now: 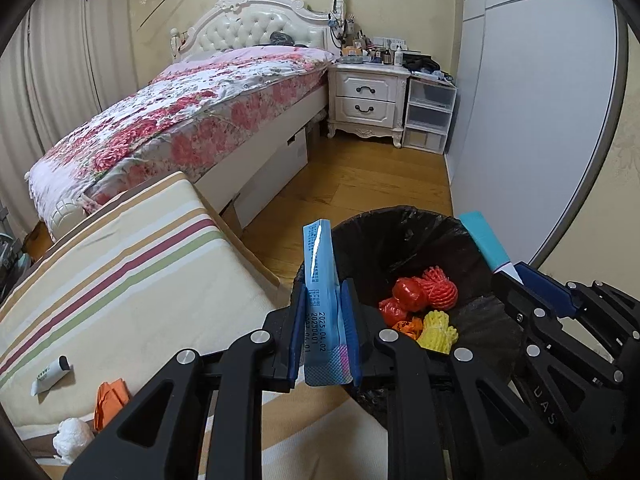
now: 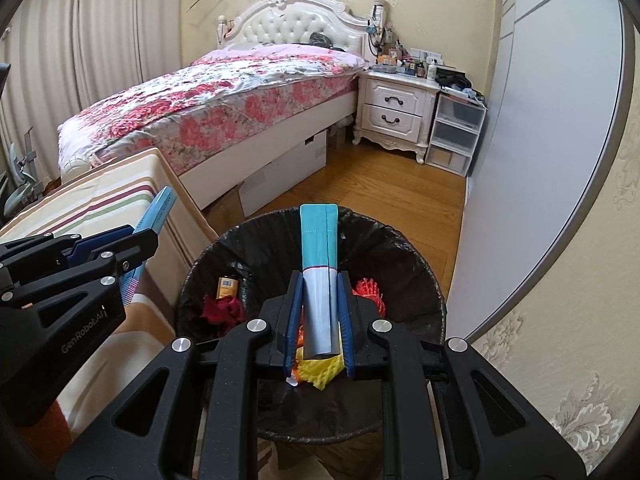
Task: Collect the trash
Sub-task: 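Open both tools to drop the tube and packet into the bin, then move both open tools back over the mattress items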
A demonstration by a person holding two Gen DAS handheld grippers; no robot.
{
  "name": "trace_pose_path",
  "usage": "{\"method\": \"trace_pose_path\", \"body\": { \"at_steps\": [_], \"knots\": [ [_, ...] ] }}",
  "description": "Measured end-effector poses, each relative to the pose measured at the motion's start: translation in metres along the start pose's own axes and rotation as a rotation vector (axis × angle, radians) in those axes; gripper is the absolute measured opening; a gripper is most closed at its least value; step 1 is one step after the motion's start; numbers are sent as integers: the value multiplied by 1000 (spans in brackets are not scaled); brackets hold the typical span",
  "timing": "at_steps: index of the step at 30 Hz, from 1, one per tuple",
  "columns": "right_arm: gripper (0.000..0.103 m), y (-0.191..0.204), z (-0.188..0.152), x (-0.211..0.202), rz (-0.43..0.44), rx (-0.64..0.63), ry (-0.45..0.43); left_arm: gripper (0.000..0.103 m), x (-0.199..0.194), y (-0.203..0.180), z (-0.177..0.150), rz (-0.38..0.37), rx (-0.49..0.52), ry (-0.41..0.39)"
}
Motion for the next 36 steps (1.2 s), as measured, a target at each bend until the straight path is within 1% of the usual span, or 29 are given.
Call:
{"method": "trace_pose_path", "body": {
  "at_steps": [2, 6, 11, 13, 15, 16, 17, 19, 20, 22, 28, 31, 36],
  "knots": [
    [18, -5, 0, 4, -3, 14, 2, 20, 7, -4, 1, 16, 17, 8],
    [18, -14, -1, 11, -9, 32, 12, 20, 19, -9, 3, 22, 19, 34],
    [18, -23, -1, 13, -9, 50, 11, 20, 24, -18, 5, 29, 41, 37],
    [19, -25, 0, 14, -7, 56, 12, 22, 25, -21, 6, 27, 51, 37],
    [19, -26, 0, 15, -2, 58, 15, 30, 26, -21, 6, 27, 61, 42],
    [21, -27, 0, 14, -6, 58, 13, 42, 25, -22, 6, 29, 63, 40],
    [30, -28, 0, 14, -9, 58, 11, 50, 24, -22, 6, 33, 61, 35],
    [35, -29, 0, 13, -15, 62, 3, 55, 22, -22, 7, 36, 56, 27],
    [35, -30, -1, 12, -17, 63, 2, 56, 22, -22, 8, 39, 55, 26],
    [35, -30, -1, 11, -21, 66, -1, 62, 22, -22, 8, 43, 52, 26],
    [38, -34, 0, 8, -37, 81, -7, 72, 19, -15, 8, 47, 25, 30],
    [43, -37, -2, 6, -46, 84, -10, 73, 17, -10, 8, 52, 10, 29],
    [43, -36, -4, 4, -39, 92, -3, 74, 11, -4, 7, 57, 2, 23]
  ]
}}
Point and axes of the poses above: each gripper's, at about its wrist camera, not at the fingertips, and x roughly the way its jaws point, y to its left, z to its top, the point moved 2 cm from there along x, roughly the way its jaws point, and after that the axes turned 14 degrees about z, right-handed, at the moved point
